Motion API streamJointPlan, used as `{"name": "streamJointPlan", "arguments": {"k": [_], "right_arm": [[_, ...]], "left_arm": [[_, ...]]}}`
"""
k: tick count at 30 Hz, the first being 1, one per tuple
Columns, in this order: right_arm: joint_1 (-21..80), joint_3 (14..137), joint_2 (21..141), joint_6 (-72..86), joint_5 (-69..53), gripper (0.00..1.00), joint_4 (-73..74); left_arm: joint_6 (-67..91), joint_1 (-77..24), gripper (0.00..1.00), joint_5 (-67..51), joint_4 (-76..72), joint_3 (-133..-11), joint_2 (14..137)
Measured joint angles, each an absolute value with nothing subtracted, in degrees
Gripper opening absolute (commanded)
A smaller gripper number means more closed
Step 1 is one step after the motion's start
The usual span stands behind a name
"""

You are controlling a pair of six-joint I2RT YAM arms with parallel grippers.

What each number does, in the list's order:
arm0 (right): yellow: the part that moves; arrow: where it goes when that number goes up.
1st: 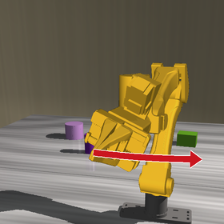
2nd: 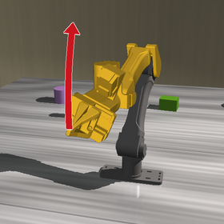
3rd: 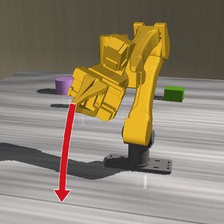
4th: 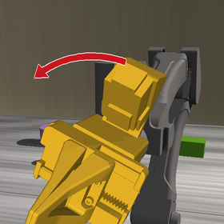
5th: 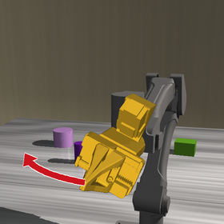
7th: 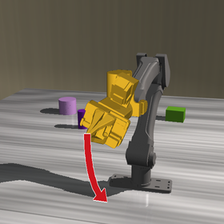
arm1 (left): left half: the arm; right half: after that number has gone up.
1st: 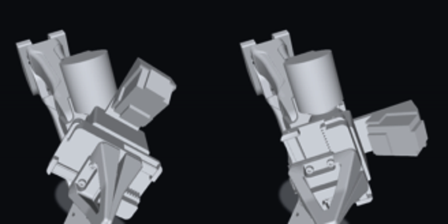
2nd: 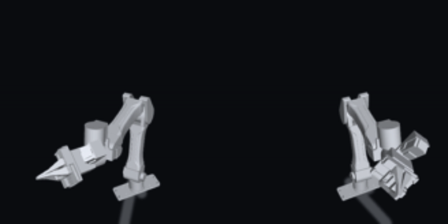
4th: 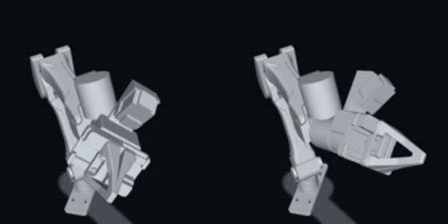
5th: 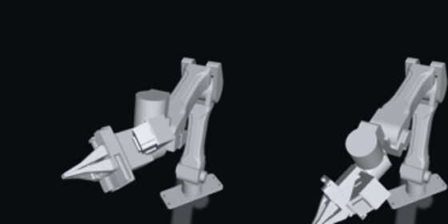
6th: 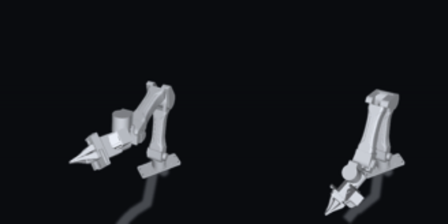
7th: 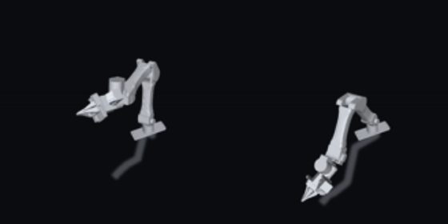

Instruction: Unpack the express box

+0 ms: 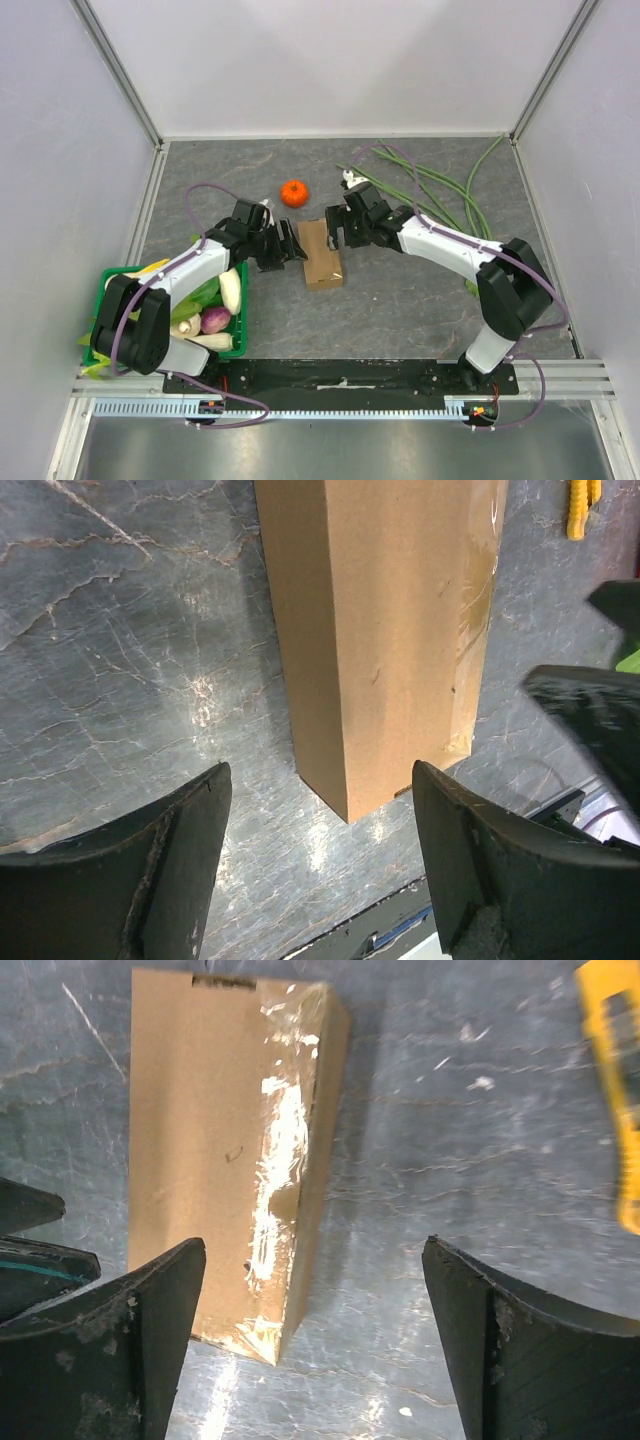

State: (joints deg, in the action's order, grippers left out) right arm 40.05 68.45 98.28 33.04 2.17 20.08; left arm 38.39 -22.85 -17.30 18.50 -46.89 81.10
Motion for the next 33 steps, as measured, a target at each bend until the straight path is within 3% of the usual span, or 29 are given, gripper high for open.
{"name": "streamJointPlan", "arguments": {"k": [10,20,29,33], "right_arm": [[34.79,70.35,95.42,24.14,10.96,0.98,22.39],[30.94,82.02,110.15,16.45,17.89,0.98,27.75],[26.52,85.34,117.23,11.92,14.81,0.88,28.64],[24.53,85.6,118.3,11.92,13.04,0.78,28.95]], "left_arm": [[38.24,-22.85,0.86,-15.07,21.32,-48.23,80.01],[35.9,-22.85,0.87,-10.26,24.49,-54.68,73.73],[34.57,-22.85,0.86,-9.89,26.35,-55.02,73.45],[34.15,-22.85,0.86,-9.5,26.85,-55.02,73.45]]}}
